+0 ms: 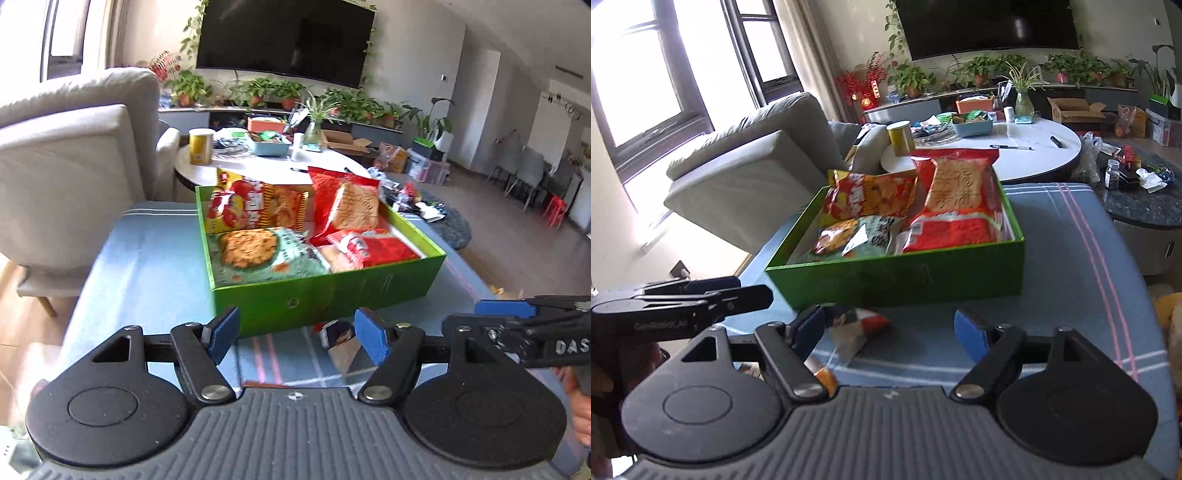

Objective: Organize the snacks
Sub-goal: 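Grasp the orange bread bag with the right gripper while the left gripper grasps the beige snack bag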

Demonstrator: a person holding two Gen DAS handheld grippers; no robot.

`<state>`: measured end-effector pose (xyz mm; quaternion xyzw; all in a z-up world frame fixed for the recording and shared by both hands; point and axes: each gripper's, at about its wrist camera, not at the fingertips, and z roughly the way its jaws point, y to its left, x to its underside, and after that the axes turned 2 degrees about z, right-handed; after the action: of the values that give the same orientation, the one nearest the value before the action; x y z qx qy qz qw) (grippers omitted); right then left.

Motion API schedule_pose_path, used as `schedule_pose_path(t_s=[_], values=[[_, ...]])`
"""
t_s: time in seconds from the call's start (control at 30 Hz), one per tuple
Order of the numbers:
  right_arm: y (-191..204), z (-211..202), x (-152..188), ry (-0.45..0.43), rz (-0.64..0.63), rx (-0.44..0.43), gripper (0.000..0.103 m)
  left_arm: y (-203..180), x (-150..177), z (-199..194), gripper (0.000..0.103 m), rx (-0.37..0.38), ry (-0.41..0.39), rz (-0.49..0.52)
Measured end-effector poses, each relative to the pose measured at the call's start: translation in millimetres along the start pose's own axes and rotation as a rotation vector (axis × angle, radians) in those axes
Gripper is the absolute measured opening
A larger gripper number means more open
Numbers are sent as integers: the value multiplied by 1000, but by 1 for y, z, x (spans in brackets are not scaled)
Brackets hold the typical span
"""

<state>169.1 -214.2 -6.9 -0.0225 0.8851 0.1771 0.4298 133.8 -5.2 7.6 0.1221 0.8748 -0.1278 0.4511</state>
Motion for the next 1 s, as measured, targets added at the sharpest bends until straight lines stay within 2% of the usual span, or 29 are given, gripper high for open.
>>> schedule_pose_path(t_s=[0.17,0.3,0.4,0.53,1.0], values=[[14,-6,18,11,-23,-19,89,0,16,-5,67,-16,22,1],[15,-13,33,-9,-37,35,92,-2,30,-6,67,-36,39,0],[11,-13,43,6,-12,42,92,-2,36,-4,67,-37,62,-12],[12,-14,49,13,-9,58,93,-4,39,-4,67,-51,67,6],[32,-7,62,31,-115,60,96,0,49,8,67,-69,119,-16]])
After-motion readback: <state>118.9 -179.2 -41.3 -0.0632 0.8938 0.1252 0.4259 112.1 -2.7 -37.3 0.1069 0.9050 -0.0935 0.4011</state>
